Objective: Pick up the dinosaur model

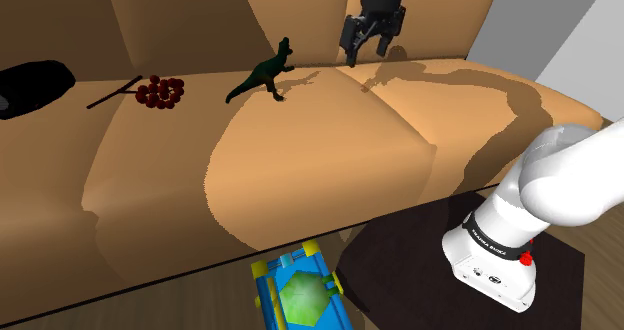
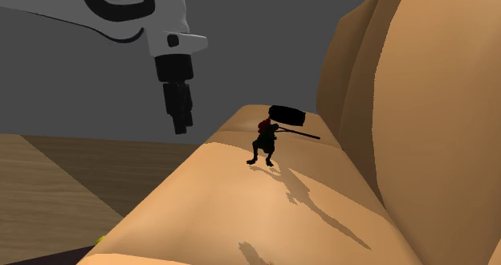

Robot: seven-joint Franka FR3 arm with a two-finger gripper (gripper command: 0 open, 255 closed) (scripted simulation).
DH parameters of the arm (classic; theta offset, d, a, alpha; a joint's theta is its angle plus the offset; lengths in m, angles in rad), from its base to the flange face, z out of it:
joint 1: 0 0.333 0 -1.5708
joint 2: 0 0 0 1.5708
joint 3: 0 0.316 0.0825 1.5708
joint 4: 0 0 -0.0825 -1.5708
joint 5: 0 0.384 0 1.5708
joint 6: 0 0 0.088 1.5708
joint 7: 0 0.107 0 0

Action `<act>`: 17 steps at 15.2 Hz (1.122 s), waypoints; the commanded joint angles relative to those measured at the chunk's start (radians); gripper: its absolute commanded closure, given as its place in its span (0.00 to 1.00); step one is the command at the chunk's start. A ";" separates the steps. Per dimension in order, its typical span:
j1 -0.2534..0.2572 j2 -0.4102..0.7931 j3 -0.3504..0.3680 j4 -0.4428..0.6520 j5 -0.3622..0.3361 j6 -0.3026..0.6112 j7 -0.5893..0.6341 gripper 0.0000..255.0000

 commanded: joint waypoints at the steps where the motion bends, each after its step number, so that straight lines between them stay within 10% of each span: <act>1: -0.007 0.076 0.037 0.046 -0.012 0.031 0.071 0.00; 17: 0.039 0.744 0.181 0.624 -0.310 0.031 0.597 0.00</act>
